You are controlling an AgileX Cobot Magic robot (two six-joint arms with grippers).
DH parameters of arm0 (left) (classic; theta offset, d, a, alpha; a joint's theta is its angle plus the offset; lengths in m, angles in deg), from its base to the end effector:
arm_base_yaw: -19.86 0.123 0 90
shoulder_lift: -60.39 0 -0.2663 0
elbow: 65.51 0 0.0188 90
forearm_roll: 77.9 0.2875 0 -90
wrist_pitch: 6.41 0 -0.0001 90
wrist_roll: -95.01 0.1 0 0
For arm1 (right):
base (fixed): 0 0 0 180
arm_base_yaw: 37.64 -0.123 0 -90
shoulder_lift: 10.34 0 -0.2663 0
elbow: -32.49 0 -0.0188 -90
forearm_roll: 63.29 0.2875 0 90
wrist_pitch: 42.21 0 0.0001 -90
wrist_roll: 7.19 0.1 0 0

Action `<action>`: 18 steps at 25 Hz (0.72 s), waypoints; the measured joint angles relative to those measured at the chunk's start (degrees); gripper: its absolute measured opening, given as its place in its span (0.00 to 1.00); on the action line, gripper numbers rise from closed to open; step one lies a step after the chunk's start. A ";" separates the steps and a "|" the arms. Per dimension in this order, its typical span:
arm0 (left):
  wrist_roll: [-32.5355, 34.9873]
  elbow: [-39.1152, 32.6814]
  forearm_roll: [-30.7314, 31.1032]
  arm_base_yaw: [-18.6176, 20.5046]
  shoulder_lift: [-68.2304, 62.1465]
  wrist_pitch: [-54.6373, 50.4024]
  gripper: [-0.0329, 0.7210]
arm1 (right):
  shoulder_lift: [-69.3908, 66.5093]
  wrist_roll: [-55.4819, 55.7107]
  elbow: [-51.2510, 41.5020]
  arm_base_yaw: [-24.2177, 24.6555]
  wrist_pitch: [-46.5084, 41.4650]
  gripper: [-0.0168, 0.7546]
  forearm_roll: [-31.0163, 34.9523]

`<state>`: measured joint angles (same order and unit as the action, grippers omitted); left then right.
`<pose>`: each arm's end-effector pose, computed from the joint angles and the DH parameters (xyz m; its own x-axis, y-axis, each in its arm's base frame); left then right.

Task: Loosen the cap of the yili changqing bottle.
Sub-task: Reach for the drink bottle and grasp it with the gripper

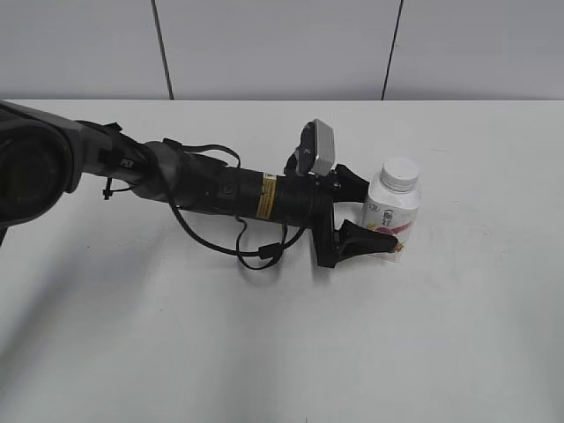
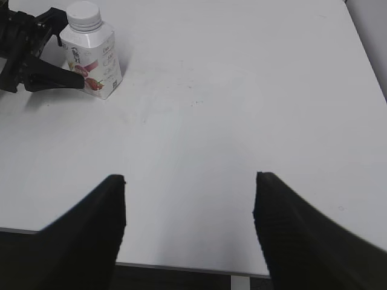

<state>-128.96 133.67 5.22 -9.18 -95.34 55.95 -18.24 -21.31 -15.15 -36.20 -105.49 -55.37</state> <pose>0.3890 -0.3166 0.0102 0.0410 0.2612 -0.9644 0.9959 -0.0886 0.0183 0.0500 0.0111 0.2902 -0.4552 -0.1702 -0.8740 -0.1692 0.9802 -0.1027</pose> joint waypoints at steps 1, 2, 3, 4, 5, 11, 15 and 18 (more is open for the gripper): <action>0.00 0.02 0.00 -0.10 0.00 0.04 0.79 | 0.00 0.00 0.00 0.00 0.00 0.71 0.00; 0.00 0.07 0.00 -0.21 0.00 0.04 0.77 | 0.00 0.00 0.00 0.00 0.00 0.71 0.00; -0.06 0.07 0.04 -0.39 0.00 0.04 0.74 | 0.00 0.00 0.00 0.00 0.00 0.71 0.00; -0.06 0.07 0.12 -0.56 0.00 0.04 0.71 | 0.00 0.00 0.00 0.00 0.00 0.71 0.00; -0.12 0.07 0.25 -0.76 0.00 0.04 0.68 | 0.00 0.00 0.00 0.00 0.00 0.71 0.00; -0.17 0.07 0.42 -1.12 0.00 0.04 0.57 | 0.00 0.00 0.00 0.00 0.00 0.71 0.00; -0.19 0.07 0.42 -1.12 0.00 0.10 0.56 | 0.00 0.00 0.00 0.00 0.00 0.71 0.00; -0.63 0.07 0.35 -1.12 0.00 0.17 0.56 | 0.00 0.00 0.00 0.00 0.00 0.71 0.00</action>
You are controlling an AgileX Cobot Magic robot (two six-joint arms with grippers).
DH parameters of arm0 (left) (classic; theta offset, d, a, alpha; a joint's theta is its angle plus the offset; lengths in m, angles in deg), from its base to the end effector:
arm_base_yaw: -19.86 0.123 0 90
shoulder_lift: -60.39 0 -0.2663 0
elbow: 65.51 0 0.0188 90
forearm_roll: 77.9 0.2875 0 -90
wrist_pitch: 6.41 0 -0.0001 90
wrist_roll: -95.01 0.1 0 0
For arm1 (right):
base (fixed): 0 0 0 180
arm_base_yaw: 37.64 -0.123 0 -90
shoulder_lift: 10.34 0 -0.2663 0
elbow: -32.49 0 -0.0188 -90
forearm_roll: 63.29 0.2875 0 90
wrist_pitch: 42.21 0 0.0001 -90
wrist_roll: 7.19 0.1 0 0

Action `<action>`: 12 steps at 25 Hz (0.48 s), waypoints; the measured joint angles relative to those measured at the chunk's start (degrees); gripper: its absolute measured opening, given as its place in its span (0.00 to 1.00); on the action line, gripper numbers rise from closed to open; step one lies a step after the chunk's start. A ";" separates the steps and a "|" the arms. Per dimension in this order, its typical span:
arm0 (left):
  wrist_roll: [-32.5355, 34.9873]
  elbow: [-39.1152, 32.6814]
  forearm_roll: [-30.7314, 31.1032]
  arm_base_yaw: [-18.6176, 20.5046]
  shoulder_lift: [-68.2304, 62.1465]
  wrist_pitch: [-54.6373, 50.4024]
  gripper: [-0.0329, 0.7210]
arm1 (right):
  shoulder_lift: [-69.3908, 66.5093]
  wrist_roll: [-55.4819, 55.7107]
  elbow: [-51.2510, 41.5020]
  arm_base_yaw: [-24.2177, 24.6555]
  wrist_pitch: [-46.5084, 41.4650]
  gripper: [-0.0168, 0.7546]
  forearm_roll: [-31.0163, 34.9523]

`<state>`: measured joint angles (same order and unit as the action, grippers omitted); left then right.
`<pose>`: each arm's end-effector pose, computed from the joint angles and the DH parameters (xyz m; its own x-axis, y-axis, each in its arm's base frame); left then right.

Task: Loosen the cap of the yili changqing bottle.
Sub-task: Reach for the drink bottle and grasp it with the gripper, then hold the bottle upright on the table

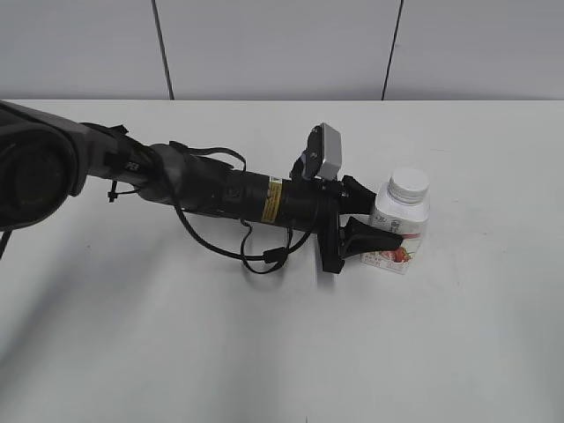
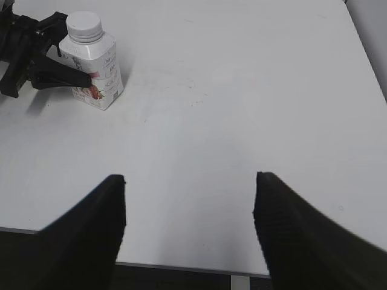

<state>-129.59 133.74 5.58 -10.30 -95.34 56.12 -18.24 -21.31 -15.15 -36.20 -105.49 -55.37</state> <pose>0.3824 -0.3241 0.0103 0.0393 0.2624 -0.9642 0.9937 -0.1117 0.0101 0.0500 0.0111 0.2902 -0.4552 -0.1702 -0.8740 -0.1692 0.9802 -0.1027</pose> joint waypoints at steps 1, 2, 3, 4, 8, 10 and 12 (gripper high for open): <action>-0.22 0.00 -0.14 0.00 0.00 0.00 0.56 | 0.00 0.00 0.00 0.00 0.00 0.71 0.00; -0.52 0.00 -0.26 0.00 0.00 0.00 0.56 | 0.00 0.00 0.00 0.00 0.00 0.71 0.00; -0.67 0.00 -0.53 0.16 0.00 0.11 0.56 | 0.00 0.00 0.00 0.00 0.00 0.71 0.00; -0.79 0.00 -0.81 0.37 0.00 0.35 0.55 | 0.00 0.00 0.00 0.00 0.00 0.71 0.00; -0.90 -0.06 -3.32 2.50 0.00 3.57 0.56 | 0.00 0.00 0.00 0.00 0.00 0.71 0.00; -0.93 -0.06 -4.59 3.66 0.00 4.31 0.57 | 0.00 0.00 0.00 0.00 0.00 0.71 0.00; -0.99 -0.06 -5.21 4.09 0.00 4.30 0.57 | 0.00 0.00 0.00 0.00 0.00 0.71 0.00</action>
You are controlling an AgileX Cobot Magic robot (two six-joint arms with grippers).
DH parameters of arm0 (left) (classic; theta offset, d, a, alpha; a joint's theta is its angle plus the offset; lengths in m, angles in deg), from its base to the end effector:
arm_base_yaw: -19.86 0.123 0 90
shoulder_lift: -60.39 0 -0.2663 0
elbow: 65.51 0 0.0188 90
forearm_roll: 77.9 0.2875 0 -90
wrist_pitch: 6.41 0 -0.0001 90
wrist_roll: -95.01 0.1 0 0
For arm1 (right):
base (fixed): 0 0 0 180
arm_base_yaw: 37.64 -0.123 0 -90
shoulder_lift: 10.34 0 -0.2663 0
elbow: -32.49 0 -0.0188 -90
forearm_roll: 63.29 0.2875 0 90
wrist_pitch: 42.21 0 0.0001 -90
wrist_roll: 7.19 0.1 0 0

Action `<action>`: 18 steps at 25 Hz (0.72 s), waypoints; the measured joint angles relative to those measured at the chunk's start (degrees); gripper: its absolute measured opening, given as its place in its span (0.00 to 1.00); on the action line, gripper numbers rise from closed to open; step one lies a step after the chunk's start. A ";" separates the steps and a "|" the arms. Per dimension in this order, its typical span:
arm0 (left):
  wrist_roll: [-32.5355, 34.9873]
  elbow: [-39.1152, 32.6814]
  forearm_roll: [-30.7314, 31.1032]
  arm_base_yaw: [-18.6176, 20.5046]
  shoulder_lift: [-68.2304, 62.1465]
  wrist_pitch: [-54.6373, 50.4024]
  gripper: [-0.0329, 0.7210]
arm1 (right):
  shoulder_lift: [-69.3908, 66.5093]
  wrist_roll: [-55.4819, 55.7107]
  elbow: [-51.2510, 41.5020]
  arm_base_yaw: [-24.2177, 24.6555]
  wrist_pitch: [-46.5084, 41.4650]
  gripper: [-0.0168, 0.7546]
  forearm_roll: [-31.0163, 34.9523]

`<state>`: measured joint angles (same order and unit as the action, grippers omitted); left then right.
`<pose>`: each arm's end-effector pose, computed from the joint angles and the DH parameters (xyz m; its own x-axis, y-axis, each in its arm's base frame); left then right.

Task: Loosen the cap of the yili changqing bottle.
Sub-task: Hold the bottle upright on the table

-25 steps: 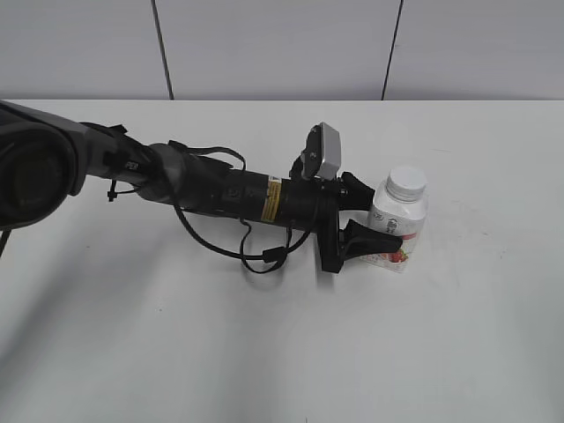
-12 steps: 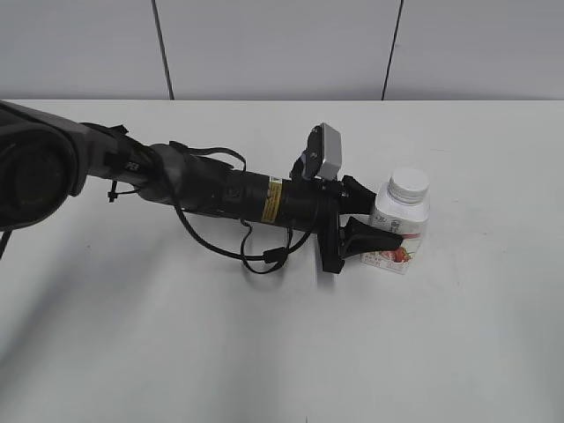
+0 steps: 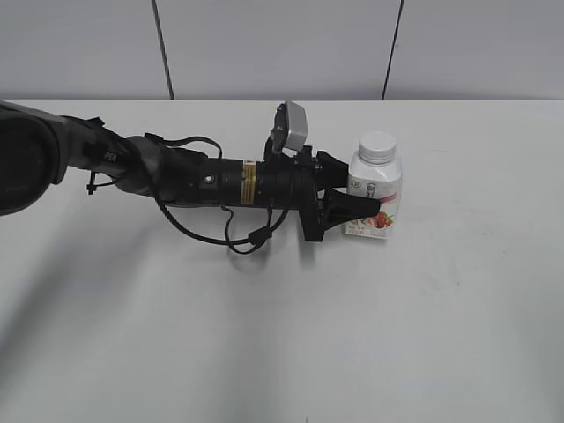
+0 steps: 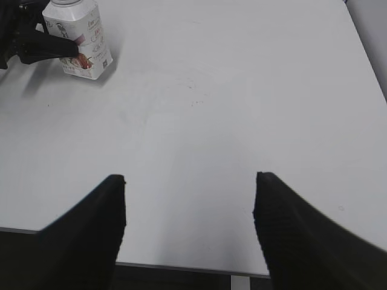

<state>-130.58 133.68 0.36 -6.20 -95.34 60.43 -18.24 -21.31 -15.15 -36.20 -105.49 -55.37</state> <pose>0.4050 -0.2982 0.0210 -0.0405 0.1580 -0.9866 0.9987 -0.0237 -0.0448 0.0500 0.0111 0.2902 -0.4552 -0.1702 -0.8740 -0.1692 0.9802 -0.1027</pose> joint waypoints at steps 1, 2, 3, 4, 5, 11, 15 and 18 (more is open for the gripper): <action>-0.05 0.00 0.00 0.05 0.00 0.00 0.57 | 0.00 0.00 0.00 0.00 0.00 0.71 0.00; -0.05 0.00 0.07 0.05 0.00 0.00 0.57 | 0.00 0.00 0.00 0.00 0.00 0.71 0.00; -0.05 0.00 0.47 0.05 0.00 0.00 0.57 | 0.00 0.00 0.00 0.00 0.00 0.71 0.00; -0.05 0.00 0.89 -0.01 0.12 -0.18 0.57 | 0.00 0.00 0.00 0.00 0.00 0.71 0.00; -0.05 0.00 1.41 -0.01 0.31 -0.68 0.57 | 0.00 0.00 0.00 0.00 0.00 0.71 0.00; -0.05 0.00 2.55 1.17 1.32 -1.65 0.57 | 0.00 0.00 0.00 0.00 0.00 0.71 0.00; -0.05 0.00 2.71 3.19 1.32 -0.32 0.58 | 0.00 0.00 0.00 0.00 0.00 0.71 0.00; -0.05 0.00 3.46 4.62 1.32 0.07 0.58 | 0.00 0.00 0.00 0.00 0.00 0.71 0.00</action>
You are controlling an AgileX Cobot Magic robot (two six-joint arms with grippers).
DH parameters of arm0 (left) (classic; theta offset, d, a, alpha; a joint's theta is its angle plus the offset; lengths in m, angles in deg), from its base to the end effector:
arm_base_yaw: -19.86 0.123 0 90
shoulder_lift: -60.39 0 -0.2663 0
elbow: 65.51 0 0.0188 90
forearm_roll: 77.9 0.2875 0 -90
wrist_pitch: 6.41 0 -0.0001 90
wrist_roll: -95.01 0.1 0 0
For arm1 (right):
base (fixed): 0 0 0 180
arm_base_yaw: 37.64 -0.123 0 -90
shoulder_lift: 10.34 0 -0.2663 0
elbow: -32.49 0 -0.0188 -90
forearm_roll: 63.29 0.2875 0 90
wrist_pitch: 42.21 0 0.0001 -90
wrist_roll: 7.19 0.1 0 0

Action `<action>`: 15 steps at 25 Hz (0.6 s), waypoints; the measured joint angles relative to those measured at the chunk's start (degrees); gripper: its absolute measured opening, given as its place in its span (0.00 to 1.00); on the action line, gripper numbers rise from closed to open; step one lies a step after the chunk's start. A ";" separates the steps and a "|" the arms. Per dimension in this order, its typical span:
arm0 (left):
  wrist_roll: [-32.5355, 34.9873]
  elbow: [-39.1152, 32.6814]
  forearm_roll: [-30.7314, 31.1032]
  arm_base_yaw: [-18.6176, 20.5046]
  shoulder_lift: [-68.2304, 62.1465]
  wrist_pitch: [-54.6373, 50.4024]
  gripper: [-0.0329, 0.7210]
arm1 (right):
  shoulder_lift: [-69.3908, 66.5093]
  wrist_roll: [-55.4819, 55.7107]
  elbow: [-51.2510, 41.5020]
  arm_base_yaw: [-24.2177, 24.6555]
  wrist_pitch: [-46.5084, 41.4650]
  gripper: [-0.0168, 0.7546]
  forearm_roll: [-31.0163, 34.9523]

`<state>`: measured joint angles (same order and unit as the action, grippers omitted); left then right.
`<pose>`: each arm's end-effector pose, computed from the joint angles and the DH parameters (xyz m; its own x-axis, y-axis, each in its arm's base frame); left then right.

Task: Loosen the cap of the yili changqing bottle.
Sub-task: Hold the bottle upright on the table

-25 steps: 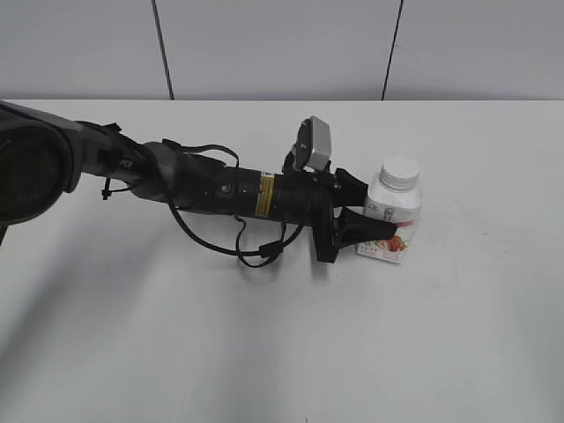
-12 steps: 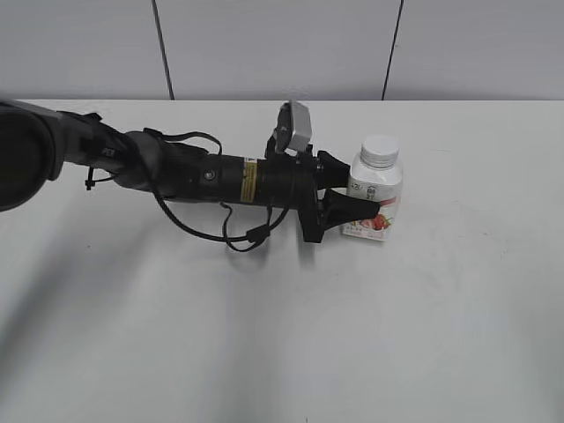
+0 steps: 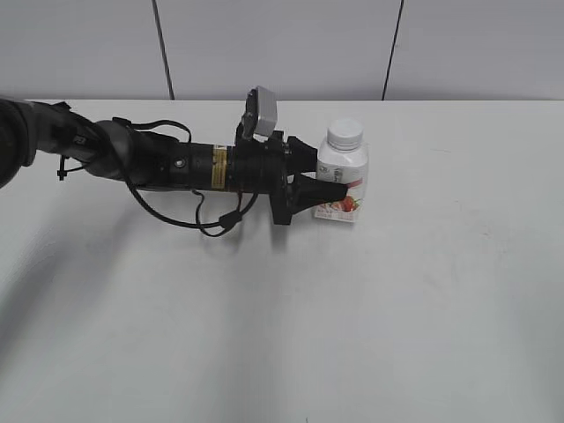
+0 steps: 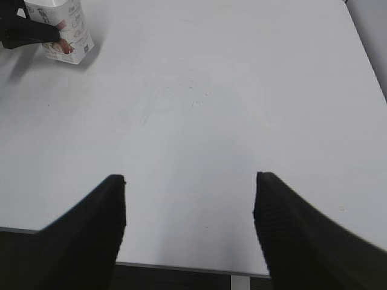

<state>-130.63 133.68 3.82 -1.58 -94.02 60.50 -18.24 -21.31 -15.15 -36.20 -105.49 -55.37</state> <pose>0.4257 -0.2649 0.0286 -0.0103 0.1849 -0.9827 0.9999 0.0136 -0.0079 0.0500 0.0111 0.2902 -0.4552 -0.1702 -0.8740 -0.1692 0.9802 -0.1027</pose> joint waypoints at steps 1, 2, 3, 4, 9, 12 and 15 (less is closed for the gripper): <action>-0.02 0.00 0.60 0.43 0.00 0.00 0.58 | 0.00 0.00 0.00 0.00 0.00 0.71 0.00; -0.13 0.00 1.31 0.86 0.00 0.00 0.58 | 0.00 0.00 0.00 0.00 0.00 0.71 0.00; -0.27 0.00 2.02 1.25 0.00 0.00 0.58 | 0.00 0.00 0.00 0.00 0.00 0.71 0.00; -0.33 0.00 2.43 1.69 0.00 0.00 0.58 | 0.00 0.00 0.00 0.00 0.00 0.71 0.00; -1.13 0.00 4.85 4.01 0.00 0.00 0.58 | 0.00 0.00 0.00 0.00 0.00 0.71 0.00; -1.47 -0.17 5.70 5.25 0.01 0.07 0.58 | 0.00 0.00 0.00 0.00 0.00 0.71 0.00; -1.48 -1.38 5.88 6.25 0.06 0.20 0.58 | 0.00 0.00 0.00 0.00 0.00 0.71 0.00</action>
<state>-132.11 132.30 9.70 4.67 -93.96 60.70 -18.24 -21.31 -15.15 -36.20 -105.49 -55.37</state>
